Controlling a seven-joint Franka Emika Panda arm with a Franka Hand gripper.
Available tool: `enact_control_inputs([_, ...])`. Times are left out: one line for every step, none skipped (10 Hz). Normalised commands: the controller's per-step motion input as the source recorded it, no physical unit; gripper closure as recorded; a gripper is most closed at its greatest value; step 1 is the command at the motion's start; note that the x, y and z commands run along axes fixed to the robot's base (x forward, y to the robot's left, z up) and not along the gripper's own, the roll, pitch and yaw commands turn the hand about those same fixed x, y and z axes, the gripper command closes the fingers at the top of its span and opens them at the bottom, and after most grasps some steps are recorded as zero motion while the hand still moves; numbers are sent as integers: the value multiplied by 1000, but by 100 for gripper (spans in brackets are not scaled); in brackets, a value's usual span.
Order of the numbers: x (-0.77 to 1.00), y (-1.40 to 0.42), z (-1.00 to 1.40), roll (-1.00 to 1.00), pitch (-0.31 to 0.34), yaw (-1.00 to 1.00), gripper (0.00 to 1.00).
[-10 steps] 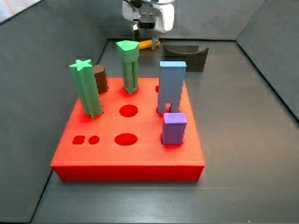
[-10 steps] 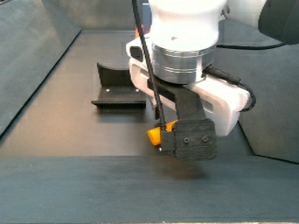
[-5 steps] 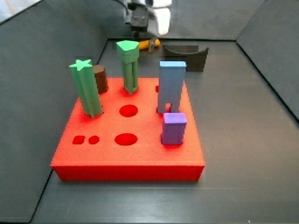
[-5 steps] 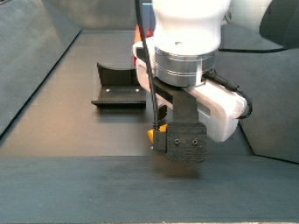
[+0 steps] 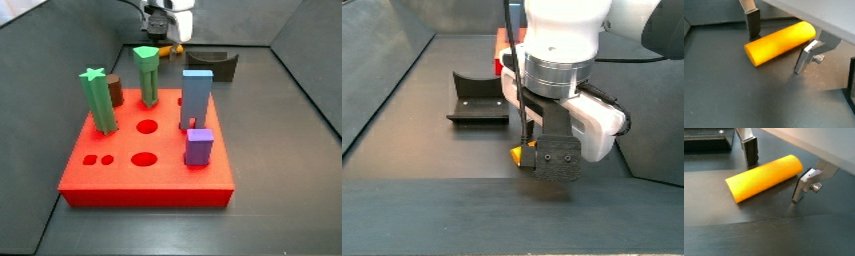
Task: Pick up the oval object. Move up. Place the oval object on the fixture. Regrasp the oval object. Move to above the board. Insert the oval object.
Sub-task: Pick up the oval object.
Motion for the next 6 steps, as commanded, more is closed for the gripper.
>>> enact_control_inputs([0, 0, 0, 0, 0, 0, 100])
enact_control_inputs([0, 0, 0, 0, 0, 0, 100])
enact_control_inputs([0, 0, 0, 0, 0, 0, 100])
enact_control_inputs([0, 0, 0, 0, 0, 0, 100])
enact_control_inputs([0, 0, 0, 0, 0, 0, 100])
enact_control_inputs([0, 0, 0, 0, 0, 0, 100])
